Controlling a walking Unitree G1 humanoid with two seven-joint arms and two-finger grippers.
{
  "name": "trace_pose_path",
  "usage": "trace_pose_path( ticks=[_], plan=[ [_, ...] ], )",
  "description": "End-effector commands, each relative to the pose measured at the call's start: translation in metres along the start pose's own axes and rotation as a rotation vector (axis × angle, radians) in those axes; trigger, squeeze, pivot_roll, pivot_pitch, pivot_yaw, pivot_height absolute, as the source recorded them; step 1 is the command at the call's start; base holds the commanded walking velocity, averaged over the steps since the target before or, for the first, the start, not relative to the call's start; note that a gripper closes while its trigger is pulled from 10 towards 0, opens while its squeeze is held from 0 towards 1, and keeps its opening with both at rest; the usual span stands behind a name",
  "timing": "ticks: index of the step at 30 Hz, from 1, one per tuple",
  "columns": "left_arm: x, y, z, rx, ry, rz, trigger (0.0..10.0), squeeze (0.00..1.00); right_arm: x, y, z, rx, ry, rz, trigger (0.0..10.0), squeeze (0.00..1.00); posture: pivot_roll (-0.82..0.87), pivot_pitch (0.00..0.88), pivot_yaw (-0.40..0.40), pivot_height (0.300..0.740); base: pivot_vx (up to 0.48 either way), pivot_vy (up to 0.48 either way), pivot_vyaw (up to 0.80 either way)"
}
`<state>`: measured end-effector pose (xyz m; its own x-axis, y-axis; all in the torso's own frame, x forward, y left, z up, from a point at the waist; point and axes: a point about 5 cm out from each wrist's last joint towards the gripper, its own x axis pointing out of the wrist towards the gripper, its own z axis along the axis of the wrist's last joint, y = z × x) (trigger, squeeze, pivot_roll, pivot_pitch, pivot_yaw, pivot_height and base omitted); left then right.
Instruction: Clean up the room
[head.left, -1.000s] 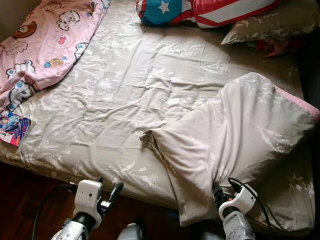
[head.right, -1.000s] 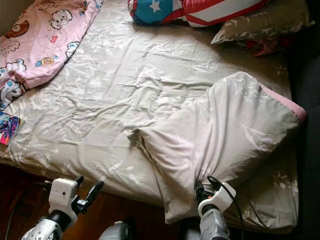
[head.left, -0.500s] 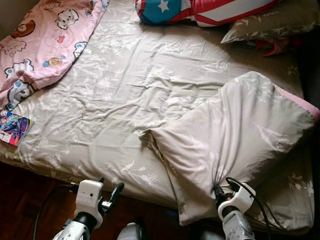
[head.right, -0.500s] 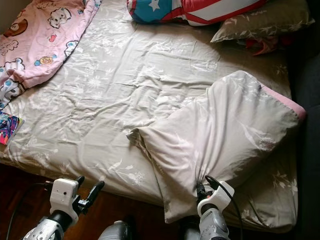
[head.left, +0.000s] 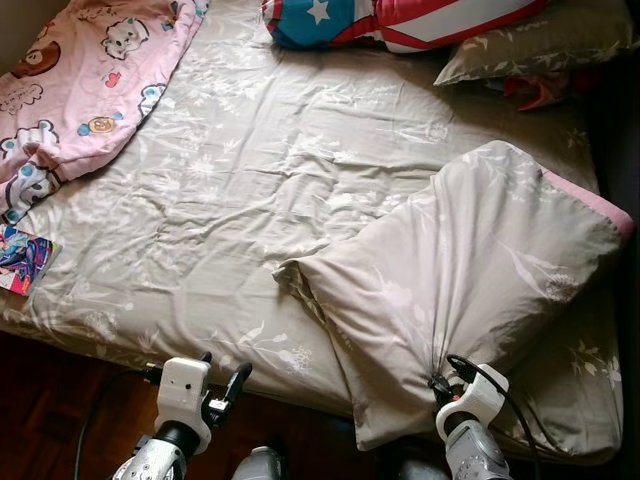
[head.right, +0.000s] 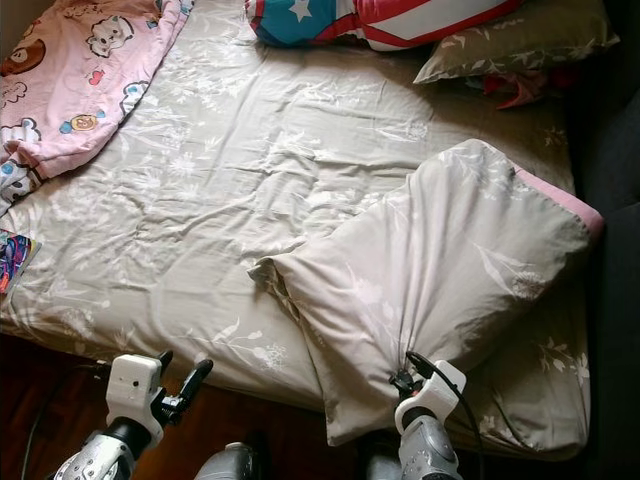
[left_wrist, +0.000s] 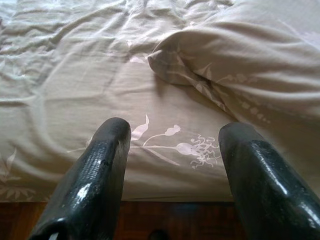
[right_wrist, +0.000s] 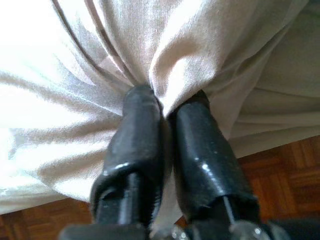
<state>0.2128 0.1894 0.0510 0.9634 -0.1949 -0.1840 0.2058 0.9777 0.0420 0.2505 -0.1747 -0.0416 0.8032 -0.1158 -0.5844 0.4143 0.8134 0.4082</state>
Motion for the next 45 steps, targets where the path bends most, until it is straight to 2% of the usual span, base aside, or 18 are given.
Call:
trace_pose_path(
  ticks=[1,9,12,18,19,23,25,31,32,33,37,38,39,40,41,42,44,45],
  plan=[
    [-0.003,0.002,-0.016,-0.009,0.054,0.014,10.0,0.00,-0.007,-0.026,-0.009,-0.003,0.030,-0.116,0.0,0.00,0.15,0.273,0.047,0.740,0.000,0.000,0.00],
    [0.014,0.006,-0.032,-0.030,0.095,0.034,10.0,0.00,-0.017,-0.087,0.049,-0.037,-0.218,-0.388,0.0,0.00,0.06,0.164,0.036,0.740,0.000,0.000,0.00],
    [0.019,0.009,-0.037,-0.043,0.108,0.046,10.0,0.00,-0.033,-0.123,0.071,-0.067,-0.310,-0.565,0.0,0.00,0.03,0.115,0.039,0.740,0.000,0.000,0.00],
    [0.024,0.015,-0.041,-0.043,0.120,0.059,10.0,0.00,-0.053,-0.154,0.092,-0.092,-0.403,-0.733,0.0,0.00,0.01,0.094,0.030,0.740,0.000,0.000,0.00],
    [0.029,0.020,-0.043,-0.043,0.129,0.082,10.0,0.00,-0.061,-0.167,0.104,-0.154,-0.428,-0.798,0.0,0.00,0.00,0.063,0.022,0.740,0.000,0.000,0.00],
    [0.035,0.029,-0.039,-0.046,0.119,0.111,10.0,0.00,-0.071,-0.175,0.135,-0.232,-0.513,-0.869,0.0,0.00,-0.02,0.073,0.032,0.740,0.000,0.000,0.00],
    [0.038,0.030,-0.039,-0.038,0.120,0.106,10.0,0.00,-0.087,-0.189,0.166,-0.288,-0.596,-0.975,0.0,0.00,-0.03,0.075,0.051,0.740,0.000,0.000,0.00],
    [0.035,0.029,-0.045,-0.030,0.128,0.089,10.0,0.00,-0.100,-0.207,0.178,-0.275,-0.564,-1.008,0.0,0.00,-0.04,0.076,0.060,0.740,0.000,0.000,0.00],
    [0.034,0.030,-0.045,-0.030,0.127,0.091,10.0,0.00,-0.098,-0.206,0.175,-0.285,-0.549,-1.000,4.6,0.00,-0.04,0.075,0.058,0.740,0.000,0.000,0.00],
    [0.034,0.030,-0.046,-0.031,0.127,0.092,10.0,0.00,-0.096,-0.205,0.171,-0.291,-0.533,-0.985,10.0,0.00,-0.04,0.075,0.058,0.740,0.000,0.000,0.00],
    [0.035,0.028,-0.048,-0.033,0.125,0.089,10.0,0.00,-0.082,-0.191,0.156,-0.298,-0.492,-0.902,10.0,0.00,-0.03,0.074,0.058,0.740,0.000,0.000,0.00],
    [0.036,0.027,-0.048,-0.035,0.126,0.087,10.0,0.00,-0.076,-0.185,0.153,-0.313,-0.493,-0.854,10.0,0.45,-0.03,0.074,0.058,0.740,0.000,0.000,0.00],
    [0.036,0.027,-0.048,-0.035,0.126,0.087,10.0,0.00,-0.076,-0.185,0.153,-0.313,-0.493,-0.854,10.0,0.45,-0.03,0.074,0.058,0.740,0.000,0.000,0.00],
    [0.036,0.027,-0.049,-0.037,0.126,0.085,10.0,0.00,-0.073,-0.181,0.152,-0.320,-0.492,-0.817,10.0,1.00,-0.03,0.072,0.058,0.740,0.000,0.000,0.00],
    [0.037,0.026,-0.050,-0.046,0.134,0.083,10.0,0.00,-0.064,-0.169,0.147,-0.336,-0.474,-0.714,10.0,1.00,-0.03,0.062,0.054,0.740,0.000,0.000,0.00],
    [0.037,0.026,-0.050,-0.046,0.134,0.083,10.0,0.00,-0.064,-0.169,0.147,-0.336,-0.474,-0.714,10.0,1.00,-0.03,0.062,0.054,0.740,0.000,0.000,0.00],
    [0.039,0.024,-0.057,-0.104,0.164,0.109,10.0,0.00,-0.038,-0.128,0.132,-0.494,-0.404,-0.400,10.0,0.00,-0.05,0.044,0.037,0.740,0.000,0.000,0.00],
    [0.039,0.024,-0.058,-0.111,0.166,0.114,10.0,0.00,-0.036,-0.123,0.130,-0.511,-0.395,-0.372,10.0,0.00,-0.05,0.042,0.034,0.740,0.000,0.000,0.00]
  ],
)
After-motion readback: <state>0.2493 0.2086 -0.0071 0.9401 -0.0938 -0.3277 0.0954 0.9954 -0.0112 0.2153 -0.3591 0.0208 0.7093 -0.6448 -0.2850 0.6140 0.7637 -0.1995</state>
